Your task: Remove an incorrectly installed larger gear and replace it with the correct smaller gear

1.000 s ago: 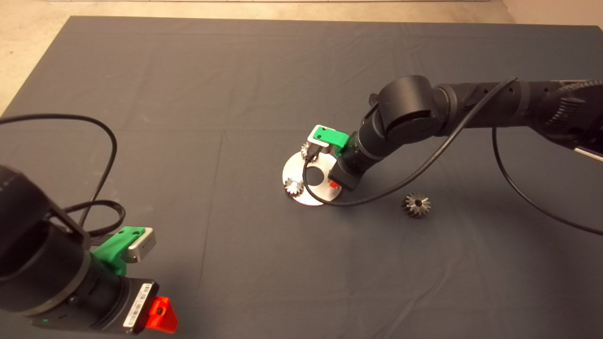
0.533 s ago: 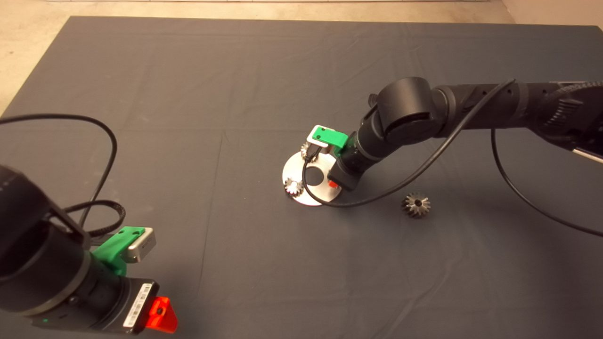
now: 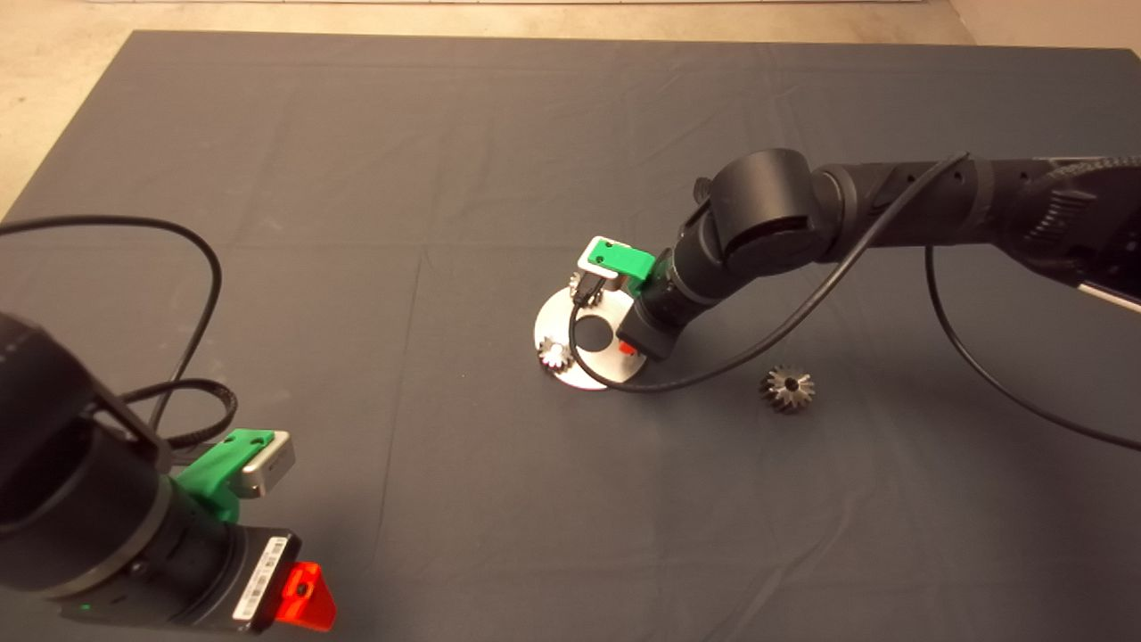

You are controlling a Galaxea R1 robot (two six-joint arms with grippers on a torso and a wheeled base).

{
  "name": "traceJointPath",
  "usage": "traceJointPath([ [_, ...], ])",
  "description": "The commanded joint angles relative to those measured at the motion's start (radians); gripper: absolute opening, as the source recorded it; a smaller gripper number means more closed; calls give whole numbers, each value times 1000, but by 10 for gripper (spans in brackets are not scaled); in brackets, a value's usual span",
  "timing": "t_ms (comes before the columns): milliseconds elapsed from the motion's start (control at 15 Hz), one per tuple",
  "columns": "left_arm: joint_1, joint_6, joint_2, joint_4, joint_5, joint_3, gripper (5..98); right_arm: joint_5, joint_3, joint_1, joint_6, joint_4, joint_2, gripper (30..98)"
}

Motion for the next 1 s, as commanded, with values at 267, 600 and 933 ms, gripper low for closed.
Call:
traceJointPath([
  [267,-5,-2,-4,1,133,14,976,15,36,22,2,-29,-27,394],
  [600,-5,0,-4,2,133,14,976,15,49,21,2,-28,-33,394],
  [933,-5,-2,-4,2,133,14,976,15,49,18,2,-29,-30,393],
])
